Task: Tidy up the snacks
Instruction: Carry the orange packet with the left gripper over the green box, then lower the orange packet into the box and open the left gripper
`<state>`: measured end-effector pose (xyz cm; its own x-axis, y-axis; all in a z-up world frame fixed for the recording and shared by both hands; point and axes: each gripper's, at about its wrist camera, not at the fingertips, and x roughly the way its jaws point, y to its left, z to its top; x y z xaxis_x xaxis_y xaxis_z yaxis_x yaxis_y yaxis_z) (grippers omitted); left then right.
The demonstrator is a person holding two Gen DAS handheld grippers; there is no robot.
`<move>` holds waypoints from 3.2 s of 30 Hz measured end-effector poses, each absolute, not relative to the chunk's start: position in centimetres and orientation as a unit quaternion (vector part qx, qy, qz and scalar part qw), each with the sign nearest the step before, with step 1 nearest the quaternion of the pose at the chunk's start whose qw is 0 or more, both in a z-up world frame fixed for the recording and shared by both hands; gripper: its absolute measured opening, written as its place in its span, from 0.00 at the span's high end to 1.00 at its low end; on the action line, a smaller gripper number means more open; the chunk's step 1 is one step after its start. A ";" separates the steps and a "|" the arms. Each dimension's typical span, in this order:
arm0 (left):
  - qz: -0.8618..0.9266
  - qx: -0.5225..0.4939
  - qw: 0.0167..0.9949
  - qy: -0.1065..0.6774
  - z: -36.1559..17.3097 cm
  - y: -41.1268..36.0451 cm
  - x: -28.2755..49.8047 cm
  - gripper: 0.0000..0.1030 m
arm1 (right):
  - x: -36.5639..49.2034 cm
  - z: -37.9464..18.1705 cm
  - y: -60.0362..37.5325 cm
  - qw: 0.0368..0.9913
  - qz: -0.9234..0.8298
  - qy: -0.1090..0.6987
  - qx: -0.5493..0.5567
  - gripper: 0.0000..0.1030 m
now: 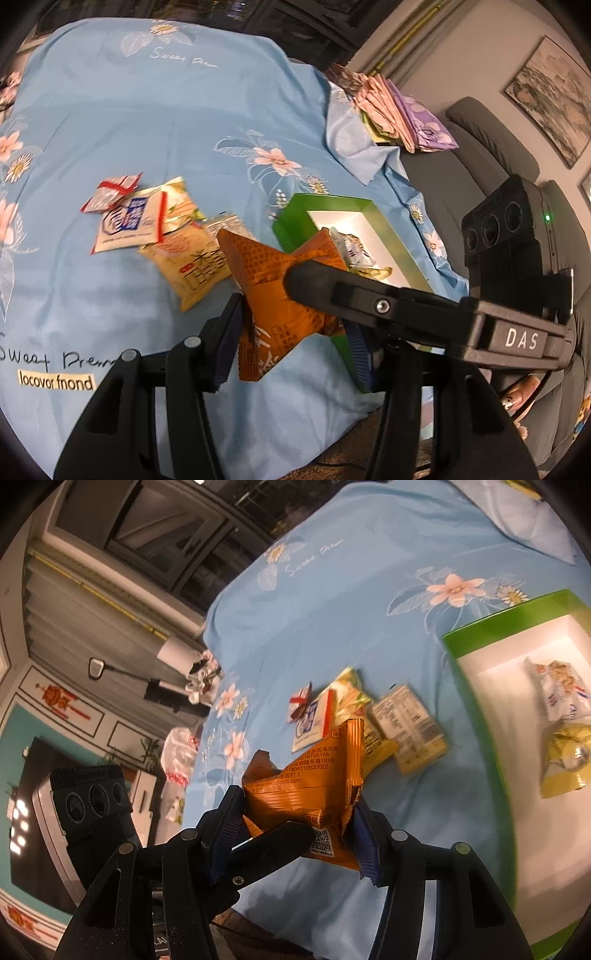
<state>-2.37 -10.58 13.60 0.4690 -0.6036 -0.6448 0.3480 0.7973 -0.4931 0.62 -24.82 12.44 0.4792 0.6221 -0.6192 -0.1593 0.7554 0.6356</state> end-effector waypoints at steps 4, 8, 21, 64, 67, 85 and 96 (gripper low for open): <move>-0.297 -0.136 0.841 0.430 14.0 -12.1 -2.0 0.49 | 0.1 12.7 -26.4 0.827 0.226 0.440 0.268 0.44; -0.313 -0.126 0.837 0.431 14.2 -13.7 -1.5 0.49 | -0.3 13.0 -28.1 0.832 0.212 0.429 0.279 0.44; -0.363 -0.095 0.819 0.435 14.3 -18.4 0.2 0.49 | -0.8 13.0 -32.7 0.845 0.168 0.403 0.309 0.44; -0.391 -0.057 0.789 0.470 11.4 -27.5 9.4 0.49 | 5.5 9.6 -42.2 0.831 0.116 0.388 0.383 0.44; -0.386 -0.046 0.790 0.474 11.0 -28.0 9.5 0.49 | 5.8 8.9 -42.7 0.822 0.115 0.392 0.396 0.44; -0.368 -0.046 0.780 0.504 9.4 -29.1 10.8 0.48 | 6.4 6.9 -43.8 0.801 0.096 0.406 0.429 0.44; -0.353 -0.048 0.787 0.504 9.4 -28.9 10.8 0.41 | 6.3 7.1 -43.7 0.804 0.084 0.406 0.427 0.44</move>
<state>10.84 -28.89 9.41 0.2443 -0.6032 -0.7593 0.5074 0.7468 -0.4300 6.27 -43.73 7.07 0.6567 0.4809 -0.5809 0.2123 0.6212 0.7543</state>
